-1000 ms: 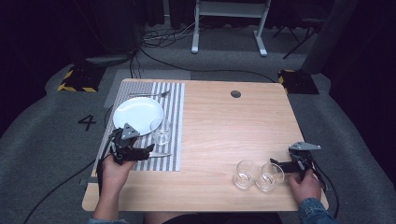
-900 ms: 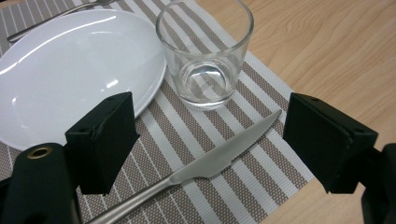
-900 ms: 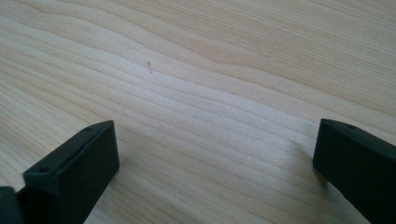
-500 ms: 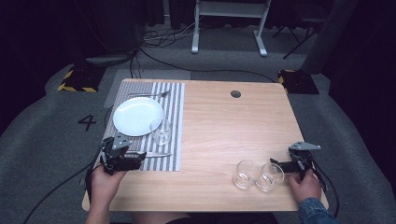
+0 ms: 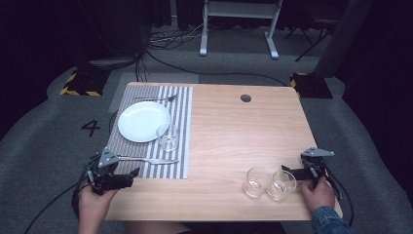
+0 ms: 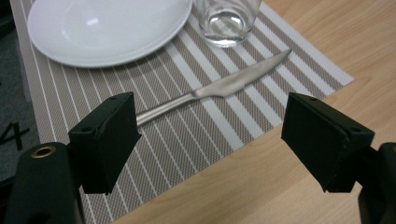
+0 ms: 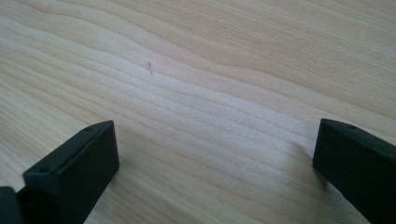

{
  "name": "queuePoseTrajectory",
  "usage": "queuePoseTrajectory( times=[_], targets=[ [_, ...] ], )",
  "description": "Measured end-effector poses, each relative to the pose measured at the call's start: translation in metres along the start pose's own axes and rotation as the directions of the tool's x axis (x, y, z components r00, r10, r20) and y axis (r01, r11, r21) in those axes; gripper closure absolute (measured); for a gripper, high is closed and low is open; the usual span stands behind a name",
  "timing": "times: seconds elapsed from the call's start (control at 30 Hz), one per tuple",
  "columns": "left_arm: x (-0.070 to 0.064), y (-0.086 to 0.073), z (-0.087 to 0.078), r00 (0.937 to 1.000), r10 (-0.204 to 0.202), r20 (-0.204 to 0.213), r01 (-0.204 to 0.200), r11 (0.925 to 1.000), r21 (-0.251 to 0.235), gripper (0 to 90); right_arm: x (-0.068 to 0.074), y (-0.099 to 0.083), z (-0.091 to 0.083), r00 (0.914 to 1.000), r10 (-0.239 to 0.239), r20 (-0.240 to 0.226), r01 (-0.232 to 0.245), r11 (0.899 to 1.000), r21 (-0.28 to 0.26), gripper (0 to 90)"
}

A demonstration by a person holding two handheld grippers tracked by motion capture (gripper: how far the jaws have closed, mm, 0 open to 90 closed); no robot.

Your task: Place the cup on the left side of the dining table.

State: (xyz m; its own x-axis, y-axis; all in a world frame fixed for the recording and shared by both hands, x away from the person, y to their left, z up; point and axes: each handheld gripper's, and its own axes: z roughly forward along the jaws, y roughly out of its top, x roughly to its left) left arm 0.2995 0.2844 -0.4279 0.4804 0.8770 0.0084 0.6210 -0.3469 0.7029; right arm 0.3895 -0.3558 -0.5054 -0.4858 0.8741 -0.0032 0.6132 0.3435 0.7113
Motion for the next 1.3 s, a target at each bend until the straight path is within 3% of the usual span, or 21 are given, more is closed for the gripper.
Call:
queuePoseTrajectory(
  times=[0.33, 0.43, 0.6, 0.77, 0.87, 0.93, 1.1, 1.17, 1.23, 1.3],
  targets=[
    [0.001, -0.021, 0.002, 0.9999, -0.012, -0.002, 0.012, 0.9965, 0.083, 18.8, 0.0, 0.0, 0.0, 1.0, -0.001, -0.001, 0.001, 1.0, 0.001, 0.6],
    [0.001, -0.027, 0.004, 0.9997, -0.022, 0.006, 0.021, 0.9935, 0.111, 18.8, 0.0, 0.0, 0.0, 1.0, -0.001, -0.001, 0.001, 1.0, 0.001, 0.6],
    [-0.001, -0.035, 0.012, 0.9997, 0.0, 0.025, -0.004, 0.9854, 0.17, 18.7, 0.0, 0.0, 0.0, 1.0, -0.001, -0.001, 0.001, 1.0, 0.001, 0.6],
    [-0.001, -0.042, 0.016, 0.9997, -0.023, 0.013, 0.02, 0.981, 0.193, 18.9, 0.0, 0.0, 0.0, 1.0, -0.001, -0.001, 0.001, 1.0, 0.001, 0.6],
    [0.0, -0.047, 0.023, 0.999, -0.042, 0.015, 0.037, 0.9735, 0.226, 18.9, 0.0, 0.0, 0.0, 1.0, -0.001, -0.001, 0.001, 1.0, 0.001, 0.7],
    [0.0, -0.051, 0.029, 0.9986, -0.05, 0.017, 0.044, 0.9638, 0.263, 19.1, 0.0, 0.0, 0.0, 1.0, -0.001, -0.001, 0.001, 1.0, 0.001, 0.6],
    [0.0, -0.057, 0.032, 0.9991, -0.038, 0.018, 0.034, 0.9798, 0.197, 15.5, 0.0, 0.0, 0.0, 1.0, -0.001, -0.001, 0.001, 1.0, 0.001, 0.6],
    [0.001, -0.065, 0.035, 0.9991, -0.012, 0.042, 0.007, 0.9929, 0.118, 12.5, 0.0, 0.0, 0.0, 1.0, -0.001, 0.0, 0.001, 1.0, 0.001, 0.6],
    [0.0, -0.07, 0.038, 0.9985, -0.001, 0.055, -0.002, 0.9977, 0.068, 6.9, 0.0, 0.0, 0.0, 1.0, -0.001, -0.001, 0.001, 1.0, 0.001, 0.7],
    [-0.003, -0.071, 0.041, 0.9977, 0.013, 0.067, -0.017, 0.9985, 0.053, 1.0, 0.0, 0.0, 0.0, 1.0, -0.001, -0.001, 0.001, 1.0, 0.001, 0.6]
  ],
)
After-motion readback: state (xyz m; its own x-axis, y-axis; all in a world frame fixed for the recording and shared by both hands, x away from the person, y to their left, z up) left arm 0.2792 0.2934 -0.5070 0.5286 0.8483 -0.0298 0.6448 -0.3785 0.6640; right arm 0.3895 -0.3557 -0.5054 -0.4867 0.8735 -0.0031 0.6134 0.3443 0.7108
